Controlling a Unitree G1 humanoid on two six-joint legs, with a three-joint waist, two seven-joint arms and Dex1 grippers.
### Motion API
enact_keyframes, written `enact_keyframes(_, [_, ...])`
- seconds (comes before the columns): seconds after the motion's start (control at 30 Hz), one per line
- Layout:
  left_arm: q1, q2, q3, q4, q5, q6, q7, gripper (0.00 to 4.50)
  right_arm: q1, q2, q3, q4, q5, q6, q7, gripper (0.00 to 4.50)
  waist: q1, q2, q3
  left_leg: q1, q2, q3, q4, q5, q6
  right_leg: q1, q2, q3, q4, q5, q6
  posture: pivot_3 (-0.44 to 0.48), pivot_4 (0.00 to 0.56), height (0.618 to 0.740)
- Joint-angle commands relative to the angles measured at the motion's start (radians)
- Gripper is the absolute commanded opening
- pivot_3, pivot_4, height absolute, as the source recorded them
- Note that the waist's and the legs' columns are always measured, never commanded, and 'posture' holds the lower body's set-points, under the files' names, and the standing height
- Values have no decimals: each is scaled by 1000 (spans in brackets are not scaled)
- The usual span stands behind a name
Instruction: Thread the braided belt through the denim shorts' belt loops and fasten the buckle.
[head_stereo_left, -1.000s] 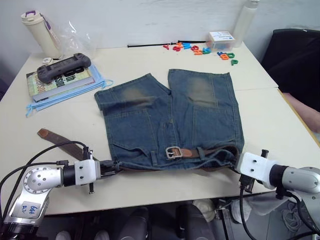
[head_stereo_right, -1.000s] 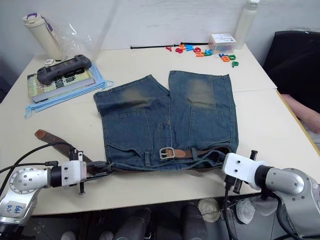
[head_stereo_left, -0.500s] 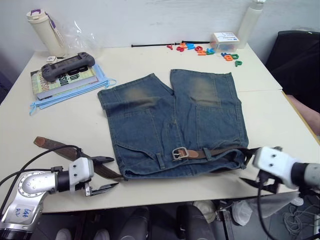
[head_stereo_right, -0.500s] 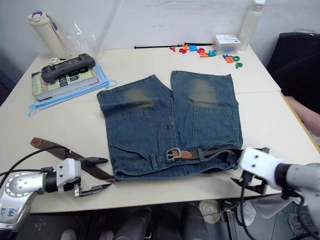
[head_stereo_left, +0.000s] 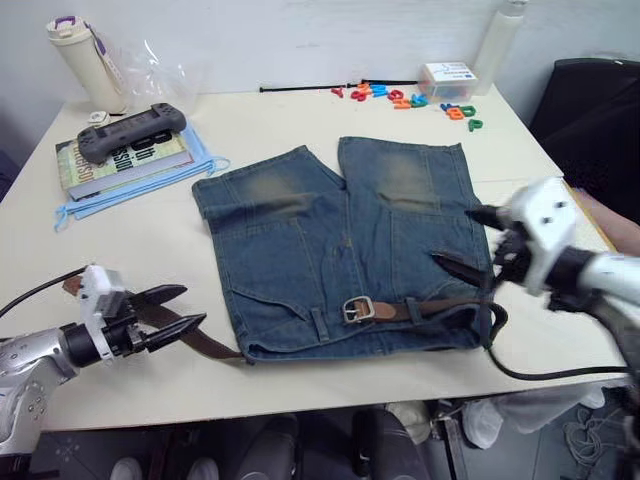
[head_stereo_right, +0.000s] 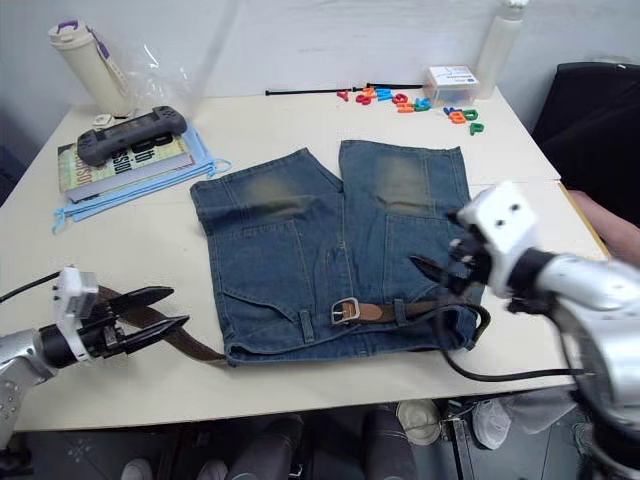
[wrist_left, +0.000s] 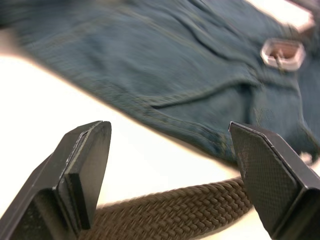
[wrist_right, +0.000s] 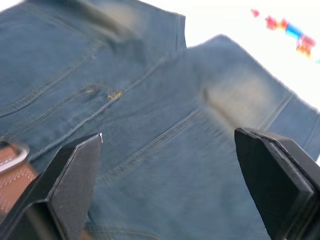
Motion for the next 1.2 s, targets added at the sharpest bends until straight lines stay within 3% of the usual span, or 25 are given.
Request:
enact_keyframes(0.03, [18, -10, 110, -57, -117, 116, 72, 4112, -18, 58, 46, -54, -46, 42, -135, 4500, 1, 0, 0, 0, 0, 0, 0, 0, 0, 0, 0, 0, 0, 0, 0, 0, 150, 659])
enact_keyframes(0.27, [113, -30, 348, -46, -430, 439, 273, 4112, -11, 144, 162, -134, -35, 79, -216, 4500, -8, 0, 0, 2, -1, 1, 0, 0, 1, 1, 0, 1, -1, 1, 1, 0, 150, 659])
enact_keyframes(0.43, [187, -51, 407, -55, -500, 524, 378, 4112, -34, 185, 213, -175, -12, 66, -225, 4500, -5, 0, 0, 2, 0, 1, 0, -1, 1, 1, 0, 1, 0, 0, 1, 0, 150, 659])
enact_keyframes(0.67, [168, -83, 385, -53, -507, 567, 575, 4112, -49, 202, 239, -212, 50, 73, -193, 4500, -1, -2, -1, 2, -1, 1, 0, -1, 1, 2, 0, 1, 0, 0, 1, 0, 150, 659])
enact_keyframes(0.83, [75, -122, 397, 26, -582, 615, 810, 4112, -54, 172, 248, -202, 47, 52, -191, 4500, -2, -5, -3, 3, -1, 1, 0, -1, 2, 2, 0, 1, -1, 0, 1, 0, 150, 659])
enact_keyframes(1.03, [15, -132, 354, 112, -595, 628, 849, 4112, -67, 156, 254, -191, 35, 31, -199, 4500, -4, -1, -5, 5, -1, 1, -1, -1, 1, 2, 0, 2, 1, 0, 0, 0, 150, 659])
enact_keyframes(1.2, [-122, -240, 307, 166, -625, 586, 996, 4112, -74, 146, 257, -185, 27, 19, -206, 4500, 17, 9, -11, 8, -3, 1, -1, -2, 4, 5, -1, 1, 1, 0, 1, 0, 150, 659])
